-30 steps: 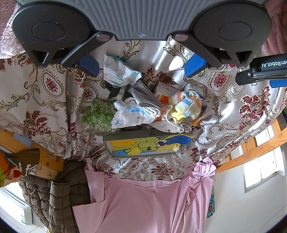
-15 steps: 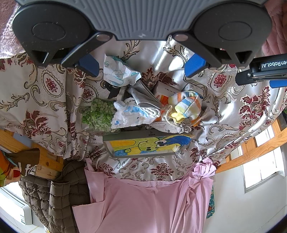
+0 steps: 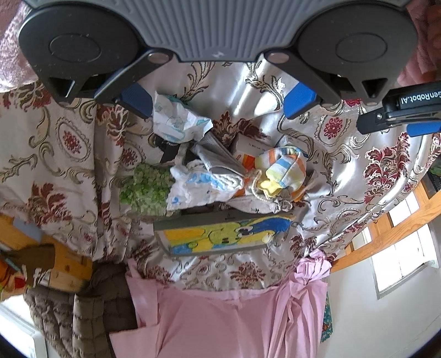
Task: Organize soft objects
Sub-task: 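Grasp the yellow striped cloth with the left tool while the right tool grasps the white fish-print packet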
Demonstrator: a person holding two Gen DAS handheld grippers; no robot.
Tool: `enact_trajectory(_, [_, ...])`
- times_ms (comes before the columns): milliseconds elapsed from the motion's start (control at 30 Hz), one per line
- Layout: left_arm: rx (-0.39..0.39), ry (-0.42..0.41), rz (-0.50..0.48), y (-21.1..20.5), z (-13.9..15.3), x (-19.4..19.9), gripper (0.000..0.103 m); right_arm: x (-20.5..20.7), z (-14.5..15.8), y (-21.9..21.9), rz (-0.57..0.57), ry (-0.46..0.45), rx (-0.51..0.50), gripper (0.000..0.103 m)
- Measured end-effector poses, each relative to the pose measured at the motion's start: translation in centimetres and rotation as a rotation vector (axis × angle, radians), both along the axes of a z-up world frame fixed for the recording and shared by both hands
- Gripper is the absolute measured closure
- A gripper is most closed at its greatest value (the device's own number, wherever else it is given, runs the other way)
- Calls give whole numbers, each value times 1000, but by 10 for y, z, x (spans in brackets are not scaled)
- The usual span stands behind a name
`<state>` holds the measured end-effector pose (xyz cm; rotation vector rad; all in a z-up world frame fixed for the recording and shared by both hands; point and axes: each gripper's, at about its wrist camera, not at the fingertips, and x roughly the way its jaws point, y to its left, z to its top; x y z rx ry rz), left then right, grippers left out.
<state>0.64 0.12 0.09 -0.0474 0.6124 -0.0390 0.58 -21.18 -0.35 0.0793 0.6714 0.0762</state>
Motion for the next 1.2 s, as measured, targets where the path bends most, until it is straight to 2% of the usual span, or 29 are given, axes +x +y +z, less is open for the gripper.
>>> enact_trajectory(167, [13,18,-69,-1,12,23,1,20,4,-13,45,108,36,0])
enact_trajectory(333, [31,58,-166,-1,18,61,1,44,11,-22,124,154,-10,0])
enact_trajectory(433, [26,108,-214,-7,13,87,1,65,13,-28,148,190,-53,0])
enact_trajectory(533, [22,130,-245,-12,4,108,1,89,6,-37,151,258,-20,0])
enact_trajectory(733, [22,113,-290,-23,-12,139,1,130,-16,-48,76,342,3,0])
enact_trajectory(867, [45,104,-320,-29,-23,151,1,154,-39,-54,46,434,30,0])
enact_trajectory(967, [82,121,-339,-33,-32,160,1,163,-53,-58,30,486,66,0])
enact_trajectory(1100, [66,139,-337,-32,-40,171,2,169,-65,-62,18,528,120,0])
enact_trajectory(1200, [51,150,-336,-31,-44,178,9,174,-74,-67,1,559,156,0])
